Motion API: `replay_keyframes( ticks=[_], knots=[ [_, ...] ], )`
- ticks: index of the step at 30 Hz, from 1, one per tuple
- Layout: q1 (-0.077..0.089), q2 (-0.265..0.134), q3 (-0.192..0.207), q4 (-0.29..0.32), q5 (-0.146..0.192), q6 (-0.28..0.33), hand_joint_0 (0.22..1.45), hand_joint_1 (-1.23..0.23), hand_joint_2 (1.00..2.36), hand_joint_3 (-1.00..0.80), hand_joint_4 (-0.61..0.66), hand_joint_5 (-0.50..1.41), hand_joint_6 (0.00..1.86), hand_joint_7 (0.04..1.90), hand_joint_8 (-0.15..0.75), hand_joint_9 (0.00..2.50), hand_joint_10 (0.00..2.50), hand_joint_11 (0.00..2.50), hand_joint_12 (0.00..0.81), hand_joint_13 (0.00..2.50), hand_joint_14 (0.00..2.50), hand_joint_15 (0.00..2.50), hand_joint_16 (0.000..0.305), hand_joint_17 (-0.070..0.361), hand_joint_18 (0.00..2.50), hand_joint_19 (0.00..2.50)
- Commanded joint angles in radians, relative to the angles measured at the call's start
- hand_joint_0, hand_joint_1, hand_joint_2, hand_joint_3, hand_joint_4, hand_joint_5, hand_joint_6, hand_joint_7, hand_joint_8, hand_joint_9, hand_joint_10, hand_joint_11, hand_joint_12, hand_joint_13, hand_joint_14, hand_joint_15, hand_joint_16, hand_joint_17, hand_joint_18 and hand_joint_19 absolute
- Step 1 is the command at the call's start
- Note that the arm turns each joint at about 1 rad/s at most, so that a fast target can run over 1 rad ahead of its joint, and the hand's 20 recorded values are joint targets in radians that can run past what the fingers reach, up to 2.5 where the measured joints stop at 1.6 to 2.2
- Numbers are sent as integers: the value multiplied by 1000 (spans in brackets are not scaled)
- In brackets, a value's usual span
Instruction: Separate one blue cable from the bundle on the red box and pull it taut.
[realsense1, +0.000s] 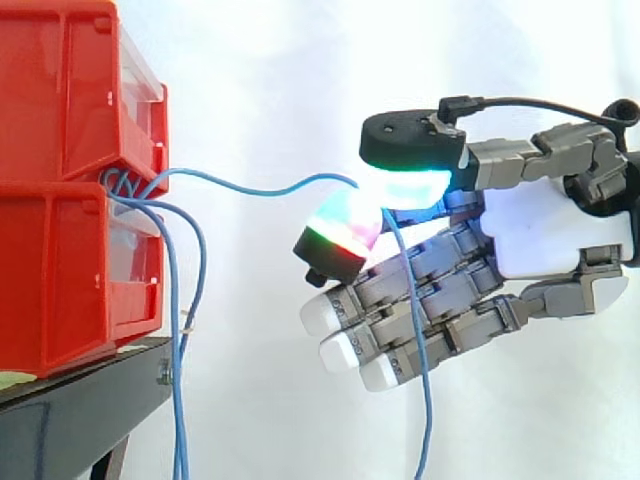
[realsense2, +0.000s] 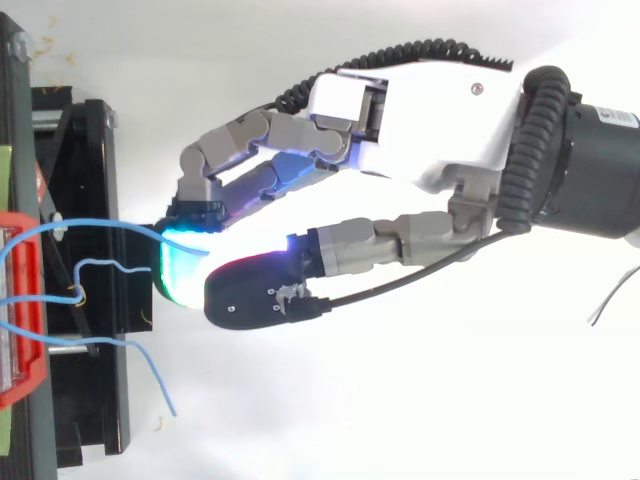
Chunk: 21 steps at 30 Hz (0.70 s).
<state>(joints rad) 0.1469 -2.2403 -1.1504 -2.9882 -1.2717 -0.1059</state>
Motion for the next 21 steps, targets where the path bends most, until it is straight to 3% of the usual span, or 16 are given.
replay_keyframes(
  ticks=[1, 21],
  knots=[
    [0, 1, 0, 0, 0, 0, 497, -767, 1529, -116, -44, -41, 859, 1135, 265, 759, 0, 20, 421, 632, 10, 261, 68, 152, 381, 337],
    [-1, -1, 0, 0, 0, 0, 502, -773, 1511, -121, -38, -43, 858, 1131, 261, 774, 0, 28, 421, 627, 11, 272, 67, 150, 417, 366]
  ],
)
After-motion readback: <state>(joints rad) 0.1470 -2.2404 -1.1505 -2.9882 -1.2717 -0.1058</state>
